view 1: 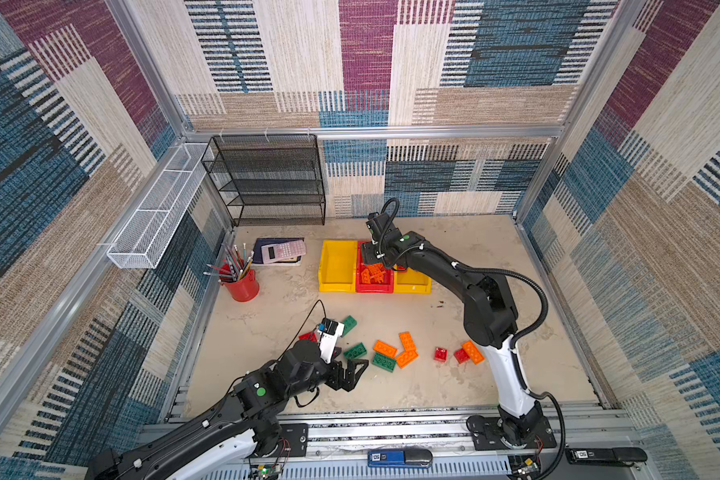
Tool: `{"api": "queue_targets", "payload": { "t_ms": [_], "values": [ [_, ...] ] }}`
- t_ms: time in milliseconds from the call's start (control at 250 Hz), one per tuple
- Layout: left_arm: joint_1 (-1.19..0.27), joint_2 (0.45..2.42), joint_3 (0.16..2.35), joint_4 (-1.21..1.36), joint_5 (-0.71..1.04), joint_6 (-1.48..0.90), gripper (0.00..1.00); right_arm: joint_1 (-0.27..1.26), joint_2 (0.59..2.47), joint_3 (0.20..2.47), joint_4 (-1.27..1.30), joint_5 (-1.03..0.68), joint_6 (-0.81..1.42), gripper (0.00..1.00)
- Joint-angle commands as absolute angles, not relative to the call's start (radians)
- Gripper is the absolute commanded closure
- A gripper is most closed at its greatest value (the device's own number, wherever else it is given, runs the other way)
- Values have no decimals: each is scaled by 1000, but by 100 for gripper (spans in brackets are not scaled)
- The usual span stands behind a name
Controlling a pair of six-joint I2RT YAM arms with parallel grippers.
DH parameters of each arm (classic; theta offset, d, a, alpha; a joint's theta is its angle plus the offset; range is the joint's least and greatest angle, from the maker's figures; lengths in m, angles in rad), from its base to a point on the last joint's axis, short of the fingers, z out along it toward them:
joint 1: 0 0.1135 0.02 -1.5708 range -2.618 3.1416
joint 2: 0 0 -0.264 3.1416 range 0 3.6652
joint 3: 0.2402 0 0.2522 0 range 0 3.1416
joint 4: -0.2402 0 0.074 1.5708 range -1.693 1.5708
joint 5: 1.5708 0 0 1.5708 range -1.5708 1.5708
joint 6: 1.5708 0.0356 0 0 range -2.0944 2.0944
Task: Sort the legos into containers by color
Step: 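Carry the orange brick with the right gripper into the red bin and release, then lower the right gripper onto the long orange 2x4 brick and grasp it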
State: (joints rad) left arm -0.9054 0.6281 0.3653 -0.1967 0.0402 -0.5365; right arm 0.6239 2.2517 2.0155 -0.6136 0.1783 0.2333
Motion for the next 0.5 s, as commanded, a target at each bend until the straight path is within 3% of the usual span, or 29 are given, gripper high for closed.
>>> {"api": "queue_targets", "payload": {
  "t_ms": [0, 180, 496],
  "values": [
    [-904, 646, 386, -191, 21, -489, 1, 624, 2283, 2085, -667, 188, 219, 18],
    [-904, 657, 389, -193, 34, -496, 1, 627, 2191, 1986, -644, 166, 245, 15],
    [-904, 652, 371, -152, 69, -514, 1, 692, 1784, 1348, -519, 151, 373, 17]
  ]
}}
